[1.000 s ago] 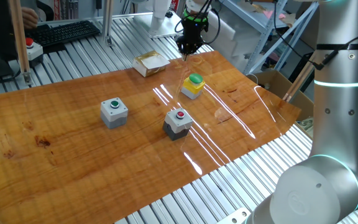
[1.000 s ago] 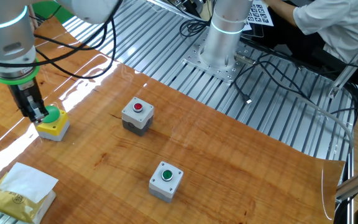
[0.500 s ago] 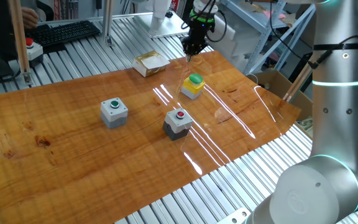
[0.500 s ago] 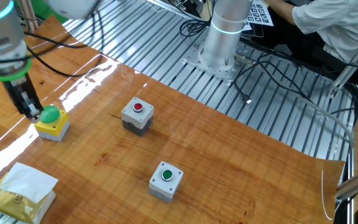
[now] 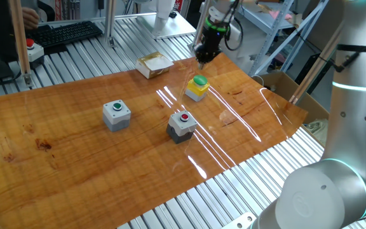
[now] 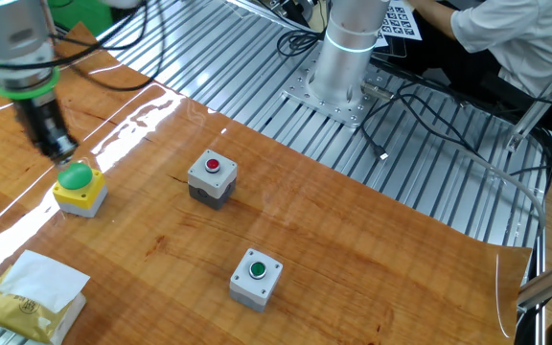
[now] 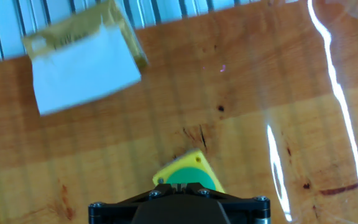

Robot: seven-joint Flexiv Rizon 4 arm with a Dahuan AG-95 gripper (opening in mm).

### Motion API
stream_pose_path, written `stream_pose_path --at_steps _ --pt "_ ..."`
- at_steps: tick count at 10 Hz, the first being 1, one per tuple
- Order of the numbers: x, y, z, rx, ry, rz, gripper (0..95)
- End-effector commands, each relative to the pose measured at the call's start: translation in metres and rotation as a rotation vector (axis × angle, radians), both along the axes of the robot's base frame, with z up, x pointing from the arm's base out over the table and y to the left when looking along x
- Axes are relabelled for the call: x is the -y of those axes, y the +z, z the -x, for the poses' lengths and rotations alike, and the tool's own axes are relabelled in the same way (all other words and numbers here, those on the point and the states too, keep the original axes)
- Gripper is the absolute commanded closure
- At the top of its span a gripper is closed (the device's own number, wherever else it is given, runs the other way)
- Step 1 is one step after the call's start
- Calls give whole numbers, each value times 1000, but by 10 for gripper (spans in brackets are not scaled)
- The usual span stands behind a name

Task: Press three buttons from left to right in sequence

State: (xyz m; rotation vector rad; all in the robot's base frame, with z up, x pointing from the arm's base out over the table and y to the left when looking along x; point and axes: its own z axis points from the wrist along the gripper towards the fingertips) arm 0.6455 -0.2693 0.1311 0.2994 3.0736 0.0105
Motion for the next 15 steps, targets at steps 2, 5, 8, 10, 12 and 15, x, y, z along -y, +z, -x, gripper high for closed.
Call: stream_pose_path --at_steps 2,5,8,10,12,15 --pt "2 -6 0 -10 16 -10 950" --pt "6 -14 3 -2 27 -12 950" --pt "7 -21 5 4 24 -16 950" --pt "8 -24 6 7 26 -20 950" --pt "8 -28 7 10 27 -26 950" --pt "9 -32 8 13 32 -28 950"
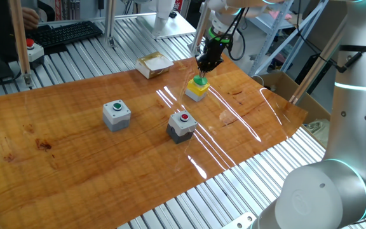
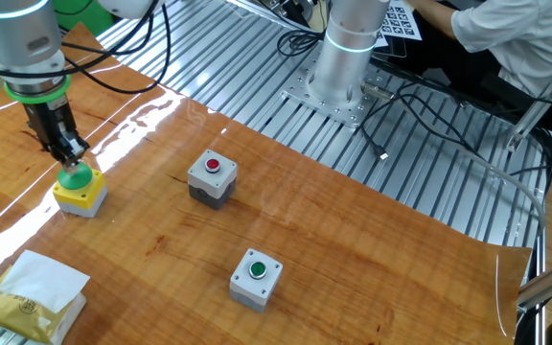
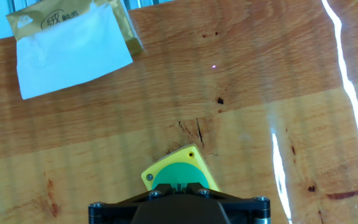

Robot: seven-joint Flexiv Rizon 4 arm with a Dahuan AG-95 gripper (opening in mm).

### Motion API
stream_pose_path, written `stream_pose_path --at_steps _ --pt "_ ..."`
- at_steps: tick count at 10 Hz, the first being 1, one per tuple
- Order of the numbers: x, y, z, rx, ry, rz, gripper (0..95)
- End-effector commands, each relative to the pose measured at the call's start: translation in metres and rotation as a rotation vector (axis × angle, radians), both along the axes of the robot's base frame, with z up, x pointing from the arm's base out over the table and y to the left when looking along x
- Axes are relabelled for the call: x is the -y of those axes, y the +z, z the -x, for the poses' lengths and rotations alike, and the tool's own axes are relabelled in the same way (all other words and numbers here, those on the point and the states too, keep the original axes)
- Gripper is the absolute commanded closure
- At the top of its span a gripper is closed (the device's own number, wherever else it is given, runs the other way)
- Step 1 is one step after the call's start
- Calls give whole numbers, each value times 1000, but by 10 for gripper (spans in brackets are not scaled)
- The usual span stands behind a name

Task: Press three buttons from left to right in sequence

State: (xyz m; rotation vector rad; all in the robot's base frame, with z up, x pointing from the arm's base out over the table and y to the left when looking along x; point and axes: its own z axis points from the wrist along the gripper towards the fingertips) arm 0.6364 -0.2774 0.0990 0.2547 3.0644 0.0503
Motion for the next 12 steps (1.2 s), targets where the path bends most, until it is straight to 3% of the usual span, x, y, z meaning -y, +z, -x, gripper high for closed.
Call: stream_pose_path --at_steps 1,4,9,12 --pt "1 -1 -1 -2 6 -4 950" --pt "1 -8 0 3 14 -5 950" --pt "2 -9 -1 0 16 -5 950" --pt "2 -9 -1 3 13 -25 950"
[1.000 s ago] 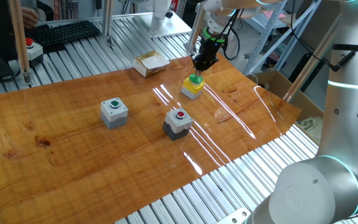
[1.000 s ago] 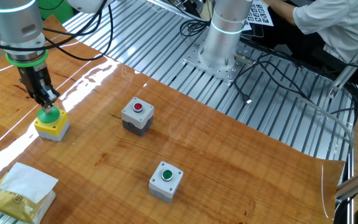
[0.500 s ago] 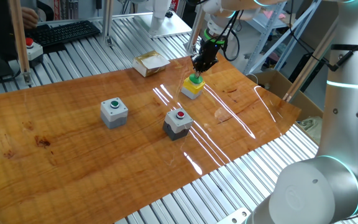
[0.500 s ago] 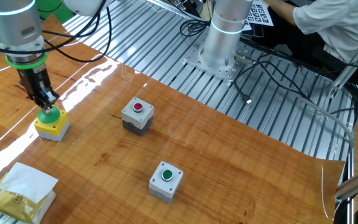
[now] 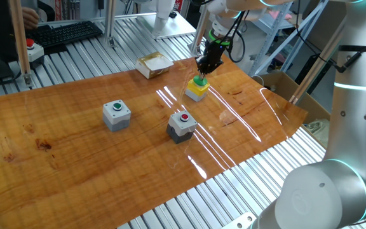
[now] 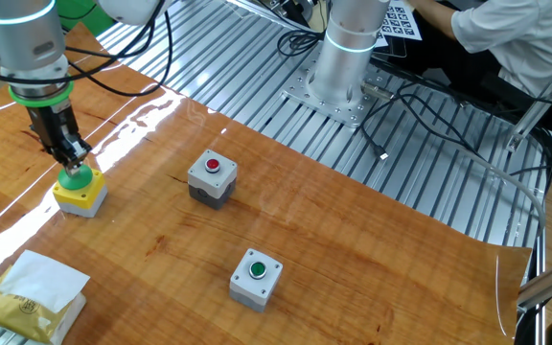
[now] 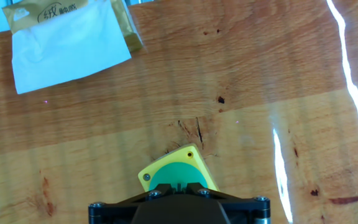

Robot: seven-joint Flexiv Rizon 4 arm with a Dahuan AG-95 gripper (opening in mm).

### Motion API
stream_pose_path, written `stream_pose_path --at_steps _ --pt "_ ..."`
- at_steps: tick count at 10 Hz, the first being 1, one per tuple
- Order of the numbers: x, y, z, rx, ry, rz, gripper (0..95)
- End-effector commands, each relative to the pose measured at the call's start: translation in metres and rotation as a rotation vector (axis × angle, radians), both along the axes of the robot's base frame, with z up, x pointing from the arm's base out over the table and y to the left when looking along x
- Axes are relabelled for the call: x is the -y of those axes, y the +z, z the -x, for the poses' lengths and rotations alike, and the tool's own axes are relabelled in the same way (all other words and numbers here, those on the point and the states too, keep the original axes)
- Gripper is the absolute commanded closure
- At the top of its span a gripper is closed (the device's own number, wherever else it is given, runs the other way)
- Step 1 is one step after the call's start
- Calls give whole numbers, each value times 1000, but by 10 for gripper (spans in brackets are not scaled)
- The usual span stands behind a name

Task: Press three buttons from left to right in sequence

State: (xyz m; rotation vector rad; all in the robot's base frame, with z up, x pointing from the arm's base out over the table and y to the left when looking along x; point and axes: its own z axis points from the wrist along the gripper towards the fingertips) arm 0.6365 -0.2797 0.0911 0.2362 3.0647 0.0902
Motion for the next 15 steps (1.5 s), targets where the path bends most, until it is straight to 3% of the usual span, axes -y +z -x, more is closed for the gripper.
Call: stream_pose_path --at_steps 1,7,9,12,15 --pt "0 -1 -1 5 1 3 950" --pt "-1 2 -2 3 8 15 950" --pt "-1 2 -2 -40 3 32 950" --pt "-1 2 -2 -95 9 30 950" --pt "-1 2 -2 -96 9 30 950"
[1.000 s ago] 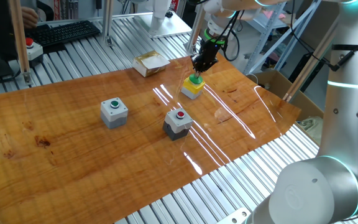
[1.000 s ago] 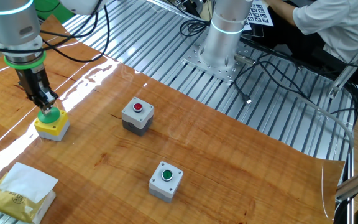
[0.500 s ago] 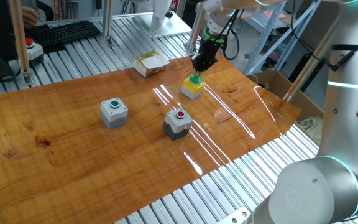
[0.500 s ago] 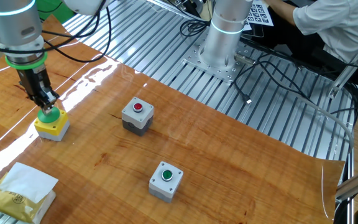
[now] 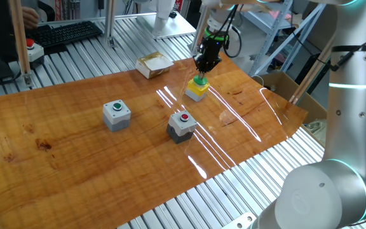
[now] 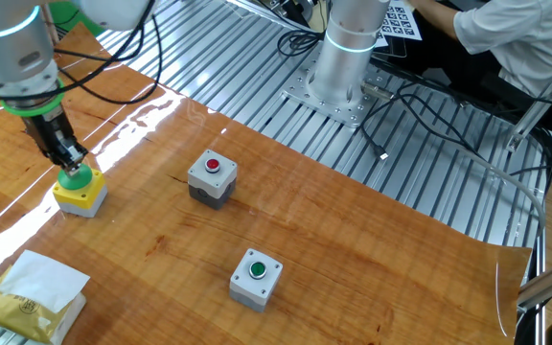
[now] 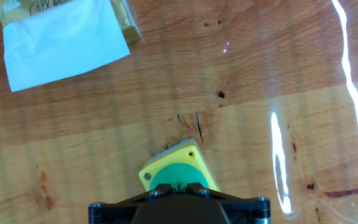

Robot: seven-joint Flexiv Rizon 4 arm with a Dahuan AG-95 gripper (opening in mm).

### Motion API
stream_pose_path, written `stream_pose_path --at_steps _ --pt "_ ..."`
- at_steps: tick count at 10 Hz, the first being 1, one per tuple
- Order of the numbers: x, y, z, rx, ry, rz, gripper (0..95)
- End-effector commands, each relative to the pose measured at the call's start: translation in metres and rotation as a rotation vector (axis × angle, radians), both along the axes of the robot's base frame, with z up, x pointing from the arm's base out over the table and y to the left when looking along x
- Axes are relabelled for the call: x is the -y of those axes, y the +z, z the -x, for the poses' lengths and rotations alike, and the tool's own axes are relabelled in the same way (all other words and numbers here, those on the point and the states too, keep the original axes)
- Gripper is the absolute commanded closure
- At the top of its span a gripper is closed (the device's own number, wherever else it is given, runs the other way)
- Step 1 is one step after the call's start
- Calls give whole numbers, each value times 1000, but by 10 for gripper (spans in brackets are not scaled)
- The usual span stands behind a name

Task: Press three buttons from left to right in sequence

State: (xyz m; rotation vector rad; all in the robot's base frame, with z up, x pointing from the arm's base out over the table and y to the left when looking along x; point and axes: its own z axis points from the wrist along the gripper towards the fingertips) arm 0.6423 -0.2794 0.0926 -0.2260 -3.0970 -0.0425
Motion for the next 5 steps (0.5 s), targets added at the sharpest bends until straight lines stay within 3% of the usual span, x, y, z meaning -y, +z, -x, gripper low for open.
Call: stream_pose_path --at_steps 1,2,5 --pt "-1 -2 3 16 -3 8 950" --pt "-3 -7 3 19 -5 10 950" --pt "-3 -7 3 14 -4 12 950"
